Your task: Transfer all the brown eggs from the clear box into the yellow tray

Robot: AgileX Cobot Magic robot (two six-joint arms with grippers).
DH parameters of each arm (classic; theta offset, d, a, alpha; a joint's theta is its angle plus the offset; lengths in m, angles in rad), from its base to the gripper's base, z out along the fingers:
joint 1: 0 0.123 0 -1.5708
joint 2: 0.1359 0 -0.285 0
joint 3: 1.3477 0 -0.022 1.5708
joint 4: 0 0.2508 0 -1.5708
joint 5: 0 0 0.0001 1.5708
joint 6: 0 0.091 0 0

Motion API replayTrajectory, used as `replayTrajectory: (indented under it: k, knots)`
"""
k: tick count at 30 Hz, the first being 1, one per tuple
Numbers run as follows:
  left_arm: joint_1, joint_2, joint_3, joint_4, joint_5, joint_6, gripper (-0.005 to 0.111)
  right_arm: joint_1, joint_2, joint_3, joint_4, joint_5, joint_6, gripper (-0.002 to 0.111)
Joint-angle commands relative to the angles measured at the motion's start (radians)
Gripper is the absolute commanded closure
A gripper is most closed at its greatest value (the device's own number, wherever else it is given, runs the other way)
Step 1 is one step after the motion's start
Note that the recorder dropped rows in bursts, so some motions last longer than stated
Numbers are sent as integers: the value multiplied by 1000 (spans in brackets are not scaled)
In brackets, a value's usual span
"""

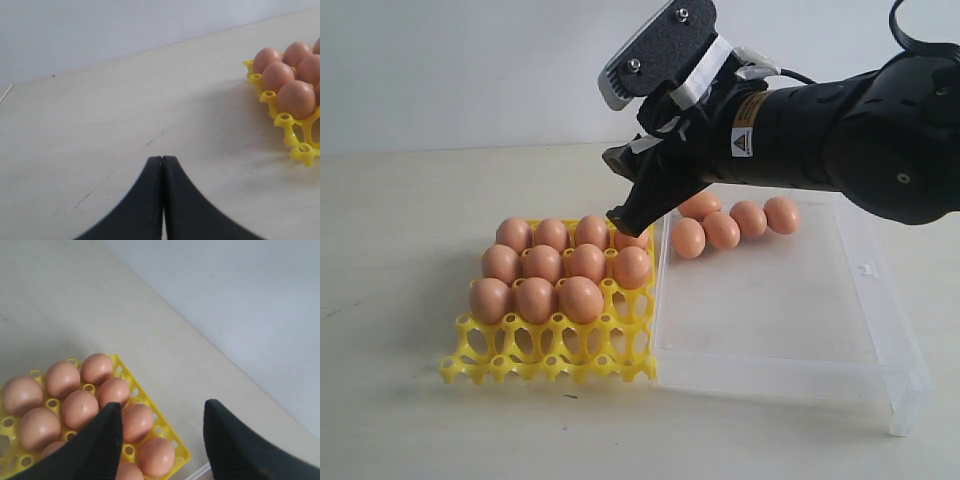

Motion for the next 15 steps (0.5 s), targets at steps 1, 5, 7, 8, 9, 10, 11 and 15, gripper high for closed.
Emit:
replayTrajectory:
  k: [1,5,7,8,9,10,11,15]
  knots:
    - [-1,-6,-4,-3,-7,0,107,-4,-1,2,-17,-31,-2,60]
    - [-1,-6,-4,-3,-7,0,107,-4,-1,2,-17,-32,-2,60]
    - [-1,-6,-4,-3,-7,0,107,-4,-1,2,-13,-32,-2,60]
    - [-1,-6,-4,-3,-7,0,107,-4,-1,2,-13,-32,0,60]
    - [-3,-6,-4,-3,-7,0,107,-4,-1,2,-13,-32,5,60]
    - [-3,-6,-4,-3,-7,0,107,-4,-1,2,-13,-32,7,60]
    - [-3,-6,-4,-3,-7,0,107,-4,-1,2,-13,-31,7,60]
    - [-3,-6,-4,-3,-7,0,107,-4,-1,2,-15,-31,9,60]
